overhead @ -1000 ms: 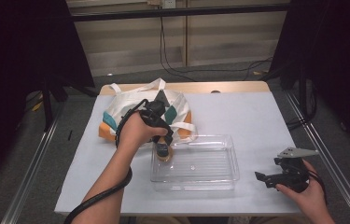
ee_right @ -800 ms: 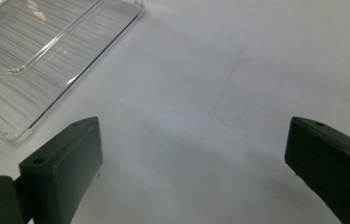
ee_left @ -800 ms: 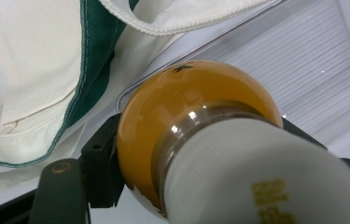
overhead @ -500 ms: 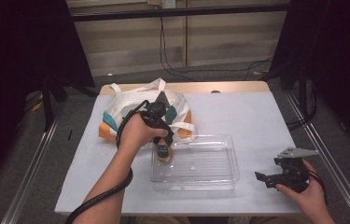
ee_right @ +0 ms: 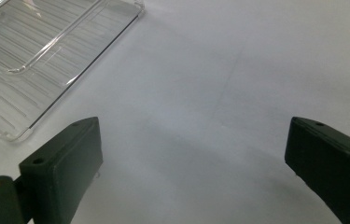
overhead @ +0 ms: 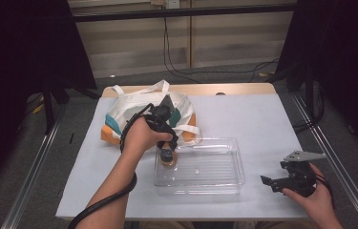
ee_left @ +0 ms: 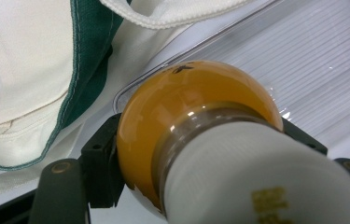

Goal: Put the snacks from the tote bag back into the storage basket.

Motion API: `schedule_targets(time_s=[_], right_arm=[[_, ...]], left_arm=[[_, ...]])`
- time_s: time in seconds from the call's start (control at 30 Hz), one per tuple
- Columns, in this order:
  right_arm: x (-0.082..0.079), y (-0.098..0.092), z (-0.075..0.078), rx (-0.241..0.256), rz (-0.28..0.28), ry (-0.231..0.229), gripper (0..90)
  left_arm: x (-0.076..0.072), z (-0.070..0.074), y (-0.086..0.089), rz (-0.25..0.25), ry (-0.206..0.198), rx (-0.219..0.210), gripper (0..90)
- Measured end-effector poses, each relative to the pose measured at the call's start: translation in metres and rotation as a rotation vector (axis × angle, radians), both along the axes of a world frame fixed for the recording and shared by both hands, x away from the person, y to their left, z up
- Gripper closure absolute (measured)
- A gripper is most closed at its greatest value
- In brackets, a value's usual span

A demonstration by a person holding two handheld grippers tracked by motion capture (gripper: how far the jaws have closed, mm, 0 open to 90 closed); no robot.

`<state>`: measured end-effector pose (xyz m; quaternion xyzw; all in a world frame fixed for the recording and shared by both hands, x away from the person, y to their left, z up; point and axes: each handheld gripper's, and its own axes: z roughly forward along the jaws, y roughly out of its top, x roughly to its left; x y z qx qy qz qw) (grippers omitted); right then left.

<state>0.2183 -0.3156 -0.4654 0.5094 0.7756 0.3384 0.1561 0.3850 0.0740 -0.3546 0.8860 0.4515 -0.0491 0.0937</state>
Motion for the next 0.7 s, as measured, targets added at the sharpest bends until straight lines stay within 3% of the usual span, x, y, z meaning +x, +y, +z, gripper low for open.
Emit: schedule_targets(time_s=[0.3, 0.7], right_arm=[[0.0001, -0.0002, -0.0001, 0.0, 0.0, 0.002, 4.1], [0.0002, 0.0006, 0.0, -0.003, 0.006, -0.002, 4.1]], left_arm=[[-0.0003, -0.0019, -0.0025, -0.022, -0.008, 0.014, 30.1], [-0.0041, -0.0035, -0.0011, -0.035, -0.032, -0.005, 29.8]])
